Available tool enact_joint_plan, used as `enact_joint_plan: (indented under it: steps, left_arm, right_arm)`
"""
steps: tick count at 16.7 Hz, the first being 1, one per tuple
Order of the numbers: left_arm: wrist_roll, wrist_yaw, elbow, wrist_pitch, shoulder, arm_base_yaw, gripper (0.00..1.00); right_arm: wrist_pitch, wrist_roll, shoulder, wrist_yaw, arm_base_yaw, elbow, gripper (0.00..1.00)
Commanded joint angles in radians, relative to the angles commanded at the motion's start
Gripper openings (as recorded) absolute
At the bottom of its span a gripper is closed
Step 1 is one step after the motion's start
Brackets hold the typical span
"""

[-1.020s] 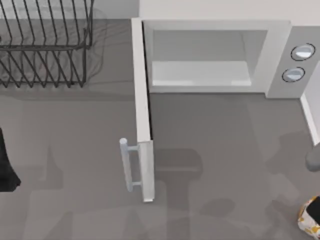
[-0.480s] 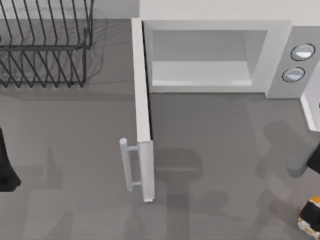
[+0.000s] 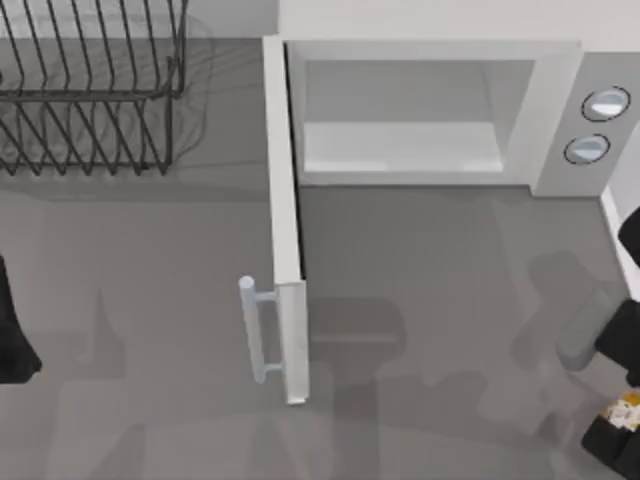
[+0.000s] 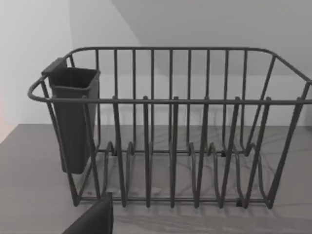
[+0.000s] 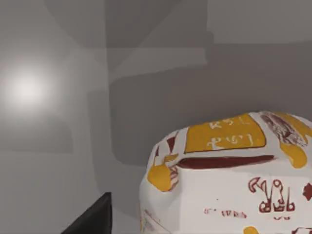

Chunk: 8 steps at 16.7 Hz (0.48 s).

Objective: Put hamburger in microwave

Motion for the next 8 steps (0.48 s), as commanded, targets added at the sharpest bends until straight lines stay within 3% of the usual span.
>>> enact_joint_plan:
  steps: [4,8]
  left_arm:
    - [0.0,0.0,0.0,0.0,0.0,0.0,1.0]
    - [0.0,0.0,0.0,0.0,0.0,0.0,1.0]
  right_arm:
    - [0.184,0.003,0.092,0.0,0.002,-0.088,1.0]
    - [0.222,0.003,0.116,0.0,0.002,-0.109,1.0]
